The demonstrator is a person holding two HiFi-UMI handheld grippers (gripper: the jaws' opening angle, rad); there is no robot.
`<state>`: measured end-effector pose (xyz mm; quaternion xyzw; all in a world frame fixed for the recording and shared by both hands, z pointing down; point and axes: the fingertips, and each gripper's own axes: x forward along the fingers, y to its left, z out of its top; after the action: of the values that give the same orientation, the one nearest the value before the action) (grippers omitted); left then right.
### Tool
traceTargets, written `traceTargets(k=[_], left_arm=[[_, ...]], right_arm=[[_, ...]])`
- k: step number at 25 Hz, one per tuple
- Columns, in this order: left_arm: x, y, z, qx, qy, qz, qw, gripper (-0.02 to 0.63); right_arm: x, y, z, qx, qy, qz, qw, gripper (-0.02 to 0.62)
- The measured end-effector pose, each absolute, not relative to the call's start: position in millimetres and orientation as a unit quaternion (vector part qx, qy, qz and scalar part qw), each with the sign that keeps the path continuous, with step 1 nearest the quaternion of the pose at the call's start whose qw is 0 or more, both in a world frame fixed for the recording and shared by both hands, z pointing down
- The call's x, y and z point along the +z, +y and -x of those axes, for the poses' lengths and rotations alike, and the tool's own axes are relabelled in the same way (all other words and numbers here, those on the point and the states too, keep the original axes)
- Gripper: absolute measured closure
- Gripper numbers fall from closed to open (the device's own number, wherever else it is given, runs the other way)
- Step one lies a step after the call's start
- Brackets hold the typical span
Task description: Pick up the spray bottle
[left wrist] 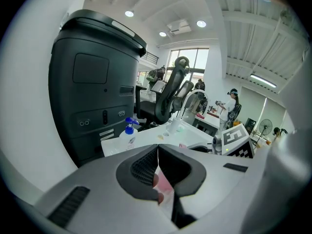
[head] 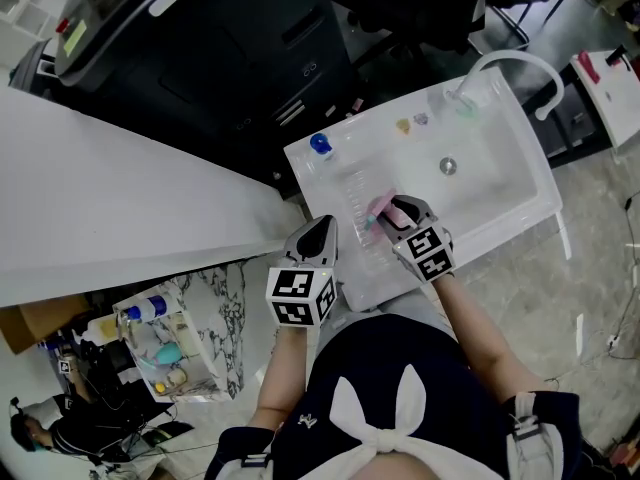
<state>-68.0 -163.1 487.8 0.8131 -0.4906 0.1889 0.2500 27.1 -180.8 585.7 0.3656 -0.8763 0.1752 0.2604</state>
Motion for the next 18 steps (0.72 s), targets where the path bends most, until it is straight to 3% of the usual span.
traceTargets(k=[18], left_arm=[[481,-160,65,0.19,-0.475,-0.826,0.238,0.58]], right_arm=[[566,-182,-30,0.162,-0.874,-0.385,0.249,0.44]])
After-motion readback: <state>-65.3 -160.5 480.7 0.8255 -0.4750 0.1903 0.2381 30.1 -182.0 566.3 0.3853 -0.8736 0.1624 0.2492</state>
